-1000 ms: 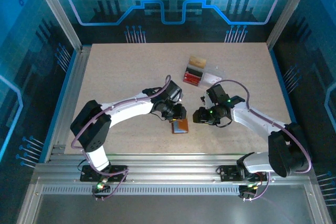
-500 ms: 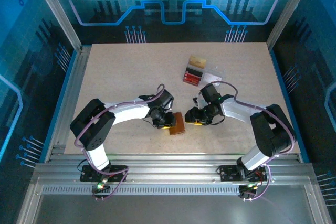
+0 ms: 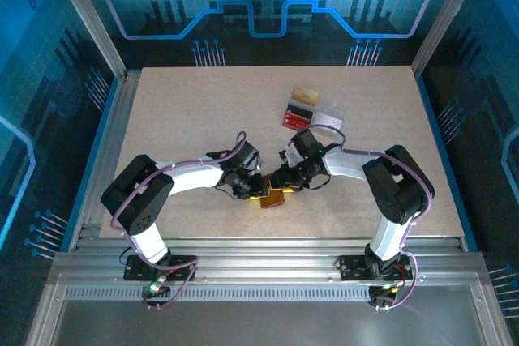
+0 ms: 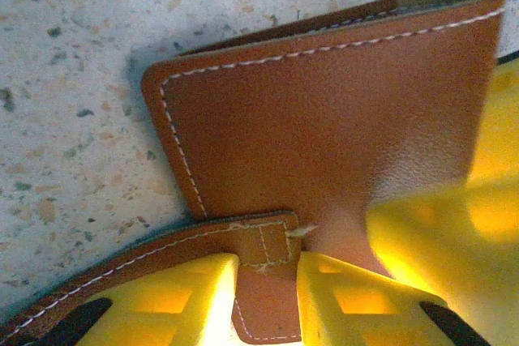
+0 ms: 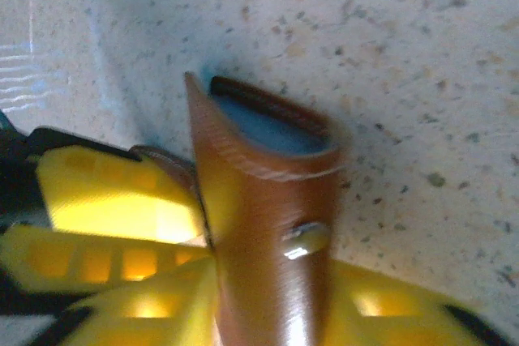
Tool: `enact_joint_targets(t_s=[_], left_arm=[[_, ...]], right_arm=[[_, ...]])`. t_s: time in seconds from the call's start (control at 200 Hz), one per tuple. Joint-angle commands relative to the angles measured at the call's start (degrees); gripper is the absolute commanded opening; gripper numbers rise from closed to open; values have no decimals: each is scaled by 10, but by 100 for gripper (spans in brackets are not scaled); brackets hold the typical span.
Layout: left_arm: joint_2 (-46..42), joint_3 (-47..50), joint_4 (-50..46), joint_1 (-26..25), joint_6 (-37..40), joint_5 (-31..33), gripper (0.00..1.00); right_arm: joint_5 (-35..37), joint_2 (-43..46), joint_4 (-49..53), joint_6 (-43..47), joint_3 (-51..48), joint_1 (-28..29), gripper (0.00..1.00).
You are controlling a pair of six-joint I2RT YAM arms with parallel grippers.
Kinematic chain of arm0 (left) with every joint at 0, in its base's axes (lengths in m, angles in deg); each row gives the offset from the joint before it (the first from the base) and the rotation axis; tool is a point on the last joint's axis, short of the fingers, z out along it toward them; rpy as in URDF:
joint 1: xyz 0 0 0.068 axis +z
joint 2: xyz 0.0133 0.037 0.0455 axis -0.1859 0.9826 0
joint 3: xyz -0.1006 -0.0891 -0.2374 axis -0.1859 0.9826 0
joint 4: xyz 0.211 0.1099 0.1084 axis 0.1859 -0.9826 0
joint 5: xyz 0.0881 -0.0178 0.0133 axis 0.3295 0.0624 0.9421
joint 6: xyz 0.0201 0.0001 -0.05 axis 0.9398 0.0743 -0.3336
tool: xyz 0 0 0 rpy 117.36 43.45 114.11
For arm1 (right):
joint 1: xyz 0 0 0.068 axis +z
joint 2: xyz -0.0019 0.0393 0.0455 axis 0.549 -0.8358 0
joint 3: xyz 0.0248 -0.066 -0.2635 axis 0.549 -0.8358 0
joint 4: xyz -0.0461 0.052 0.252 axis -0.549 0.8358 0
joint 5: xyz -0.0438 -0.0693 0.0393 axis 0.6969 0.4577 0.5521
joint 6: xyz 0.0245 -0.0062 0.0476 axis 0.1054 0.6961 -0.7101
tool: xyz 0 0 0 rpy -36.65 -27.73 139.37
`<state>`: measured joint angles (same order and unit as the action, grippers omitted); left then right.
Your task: Put the credit cards into the card holder
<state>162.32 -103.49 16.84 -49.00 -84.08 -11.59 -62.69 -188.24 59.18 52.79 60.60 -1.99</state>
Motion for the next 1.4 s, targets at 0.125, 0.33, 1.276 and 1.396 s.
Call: enact_joint_targets(t_s=[0.125, 0.33, 1.276, 1.396], left_arm=[[-38, 52, 9, 25, -13, -17, 31], [-101, 67, -33, 48, -3, 27, 51], [-133, 23, -62, 6, 24, 36, 63], [-63, -44, -56, -28, 32, 22, 64]], right_arm=[[45, 108, 60, 8, -18, -26, 0], [480, 219, 411, 29, 73, -4, 0], [438, 121, 371, 24, 142, 77, 46], [398, 189, 350, 41, 53, 7, 43]])
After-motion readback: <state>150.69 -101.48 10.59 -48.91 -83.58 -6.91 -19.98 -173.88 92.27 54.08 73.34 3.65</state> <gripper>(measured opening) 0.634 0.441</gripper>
